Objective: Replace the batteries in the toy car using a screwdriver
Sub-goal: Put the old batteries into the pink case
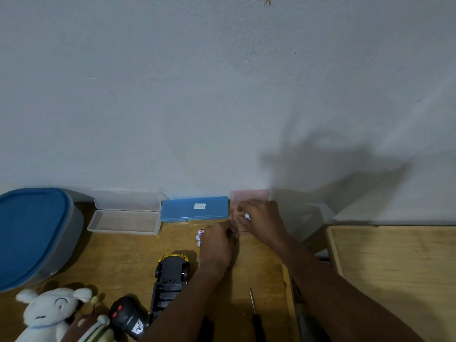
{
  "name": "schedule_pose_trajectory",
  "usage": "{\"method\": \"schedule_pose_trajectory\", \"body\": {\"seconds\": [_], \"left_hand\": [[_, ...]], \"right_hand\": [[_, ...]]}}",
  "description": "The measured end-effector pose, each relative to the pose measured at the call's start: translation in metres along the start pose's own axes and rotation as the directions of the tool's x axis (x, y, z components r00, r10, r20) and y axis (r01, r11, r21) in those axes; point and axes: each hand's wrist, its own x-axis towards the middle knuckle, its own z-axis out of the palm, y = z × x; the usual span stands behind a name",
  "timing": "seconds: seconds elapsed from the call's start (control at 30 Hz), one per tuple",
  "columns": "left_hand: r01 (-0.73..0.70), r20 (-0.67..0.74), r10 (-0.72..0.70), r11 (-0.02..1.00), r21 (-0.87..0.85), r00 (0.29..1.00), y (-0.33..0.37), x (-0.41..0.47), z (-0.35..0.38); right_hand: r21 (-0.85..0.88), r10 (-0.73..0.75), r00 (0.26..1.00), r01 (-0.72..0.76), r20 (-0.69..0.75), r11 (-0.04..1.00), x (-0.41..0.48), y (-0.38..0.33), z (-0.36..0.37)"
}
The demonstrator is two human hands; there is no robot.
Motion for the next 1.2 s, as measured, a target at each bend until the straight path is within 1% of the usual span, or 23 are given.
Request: {"method": "schedule_pose_trajectory", "body": {"seconds": [0.07, 0.13, 0.23, 0.27, 0.3, 0.33, 0.4, 0.43, 0.47, 0.5, 0.57, 0.63, 0.67, 0.77, 0.83, 0.9, 0.97, 1.03, 1.1, 1.2], "left_hand": [[-0.005, 0.000, 0.005, 1.000, -0.003, 1.000, 0.001, 0.000, 0.000], [-0.008, -0.006, 0.008, 1.000, -0.010, 1.000, 0.001, 0.001, 0.000], [-0.009, -0.017, 0.009, 1.000, -0.008, 1.000, 0.002, 0.000, -0.001], [-0.003, -0.017, 0.003, 1.000, -0.011, 1.000, 0.003, -0.001, -0.002], [0.001, -0.017, -0.001, 1.000, -0.016, 1.000, 0.004, -0.002, -0.002], [0.006, -0.015, -0.006, 1.000, -0.020, 1.000, 0.006, -0.003, -0.002], [0.013, -0.018, -0.014, 1.000, -0.021, 1.000, 0.007, -0.004, -0.003], [0.020, -0.023, -0.021, 0.999, -0.025, 1.000, 0.006, -0.005, -0.002], [0.029, -0.031, -0.030, 0.999, -0.036, 0.999, 0.005, -0.006, -0.001], [0.040, -0.049, -0.042, 0.998, -0.051, 0.998, 0.004, -0.008, -0.001], [0.053, -0.102, -0.063, 0.994, -0.093, 0.993, 0.002, -0.011, -0.001], [0.068, -0.127, -0.084, 0.989, -0.128, 0.988, 0.001, -0.013, 0.000], [0.069, -0.118, -0.086, 0.988, -0.137, 0.989, 0.002, -0.013, 0.000], [0.029, -0.059, -0.037, 0.991, -0.130, 0.998, 0.007, -0.012, -0.002], [-0.032, -0.011, 0.032, 0.996, -0.085, 0.999, 0.010, -0.011, -0.007], [-0.078, 0.042, 0.080, 0.996, -0.052, 0.996, 0.012, -0.010, -0.012], [-0.087, 0.109, 0.091, 0.995, -0.043, 0.990, 0.013, -0.010, -0.019], [-0.091, 0.147, 0.097, 0.995, -0.046, 0.984, 0.013, -0.012, -0.025], [-0.104, 0.128, 0.111, 0.993, -0.058, 0.985, 0.013, -0.018, -0.032], [-0.063, -0.009, 0.063, 0.992, -0.112, 0.998, 0.006, -0.034, -0.049]], "right_hand": [[-0.021, -0.038, 0.999, 0.039, 0.029, 0.999, 0.002, 0.003, -0.001], [0.010, -0.073, 0.997, 0.073, 0.007, 0.997, 0.000, 0.004, -0.004], [0.200, -0.058, 0.998, 0.054, 0.013, 0.978, -0.011, 0.001, -0.010], [0.241, -0.047, 0.999, 0.049, -0.013, 0.969, -0.017, 0.000, -0.011], [0.244, -0.036, 0.996, 0.054, -0.077, 0.968, -0.024, 0.000, -0.010], [0.207, -0.021, 0.984, 0.058, -0.177, 0.977, -0.032, -0.002, -0.011], [0.107, 0.015, 0.924, 0.029, -0.383, 0.994, -0.044, -0.005, -0.018], [0.085, 0.036, 0.903, 0.001, -0.429, 0.996, -0.047, -0.008, -0.023], [0.083, 0.059, 0.905, -0.027, -0.421, 0.996, -0.049, -0.010, -0.028], [0.086, 0.084, 0.927, -0.056, -0.367, 0.995, -0.050, -0.012, -0.031], [0.055, 0.102, 0.978, -0.093, -0.180, 0.994, -0.052, -0.013, -0.032], [-0.007, 0.112, 0.994, -0.112, -0.010, 0.994, -0.058, -0.013, -0.022], [-0.030, 0.127, 0.991, -0.126, 0.039, 0.992, -0.060, -0.011, -0.016], [-0.037, 0.175, 0.982, -0.173, 0.064, 0.984, -0.059, -0.008, -0.011], [-0.030, 0.171, 0.983, -0.169, 0.068, 0.985, -0.053, -0.007, -0.012], [-0.051, 0.170, 0.980, -0.165, 0.103, 0.985, -0.046, -0.007, -0.016], [-0.095, 0.172, 0.974, -0.159, 0.150, 0.983, -0.039, -0.008, -0.020], [-0.132, 0.192, 0.964, -0.169, 0.183, 0.977, -0.037, -0.010, -0.023], [-0.173, 0.206, 0.964, -0.177, 0.168, 0.969, -0.038, -0.015, -0.026], [-0.232, 0.223, 0.969, -0.194, 0.106, 0.953, -0.043, -0.029, -0.030]]}}
